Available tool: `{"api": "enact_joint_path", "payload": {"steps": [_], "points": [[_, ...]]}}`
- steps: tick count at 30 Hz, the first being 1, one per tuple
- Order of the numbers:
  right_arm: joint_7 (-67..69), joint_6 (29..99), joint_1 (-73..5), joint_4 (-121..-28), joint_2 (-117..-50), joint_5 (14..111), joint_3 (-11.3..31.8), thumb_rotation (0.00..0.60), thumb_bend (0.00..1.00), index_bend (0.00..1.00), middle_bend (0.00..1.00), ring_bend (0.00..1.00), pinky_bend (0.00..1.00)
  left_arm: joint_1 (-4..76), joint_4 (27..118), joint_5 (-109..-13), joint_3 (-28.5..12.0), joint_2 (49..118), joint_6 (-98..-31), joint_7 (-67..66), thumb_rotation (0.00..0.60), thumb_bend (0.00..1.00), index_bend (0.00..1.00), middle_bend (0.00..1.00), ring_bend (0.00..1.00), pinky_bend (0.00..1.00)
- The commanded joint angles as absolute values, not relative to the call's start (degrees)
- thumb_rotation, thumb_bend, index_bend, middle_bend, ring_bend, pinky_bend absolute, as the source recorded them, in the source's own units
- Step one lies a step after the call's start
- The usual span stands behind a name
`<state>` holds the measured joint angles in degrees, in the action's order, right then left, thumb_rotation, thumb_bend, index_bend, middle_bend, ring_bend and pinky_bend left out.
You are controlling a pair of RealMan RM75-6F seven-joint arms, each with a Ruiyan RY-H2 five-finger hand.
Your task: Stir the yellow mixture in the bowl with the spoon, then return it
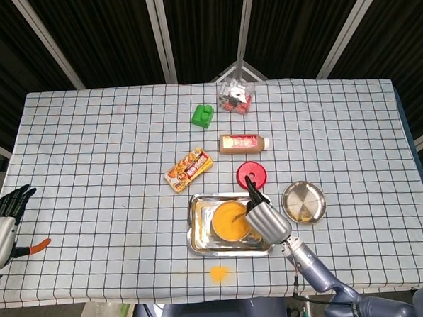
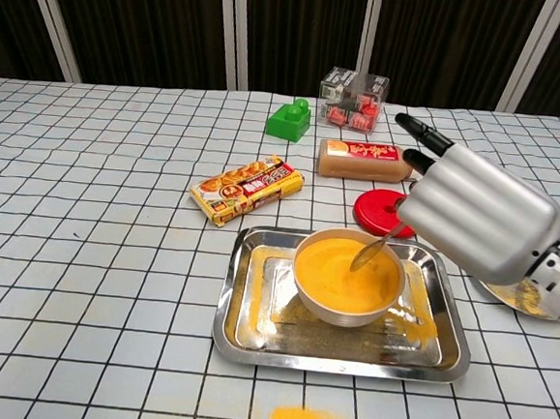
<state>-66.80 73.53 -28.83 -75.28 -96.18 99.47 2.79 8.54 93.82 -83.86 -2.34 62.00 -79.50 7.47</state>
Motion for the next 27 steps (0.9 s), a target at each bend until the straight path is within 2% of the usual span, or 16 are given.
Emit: {"api": "enact_joint_path", "payload": {"steps": [1,14,27], "points": [[-67.0,74.2,-28.0,-76.4,-94.8,100.1,1.9,0.6,0.81,0.86,0.66,0.28,0.0,8.5,93.9,-83.9,-2.3,62.0,-79.5,7.5,0.6,0.0,0.0,0.0,0.0,0.0],[-66.5,73.6,-26.8,-75.7,-94.8,100.9,0.2,0.6,0.81,0.86,0.66,0.28,0.0,8.5,93.8,-84.1,-2.3,62.1,-79.7,7.6,0.6,0.0,0.0,0.0,0.0,0.0],[-65.8,72.3,-27.1,-71.6,-97.9,99.8,1.5,0.6,0.81,0.86,0.66,0.28,0.0,8.5,93.8,-84.2,-2.3,62.0,-79.6,7.9,0.6,0.0,0.0,0.0,0.0,0.0]]}}
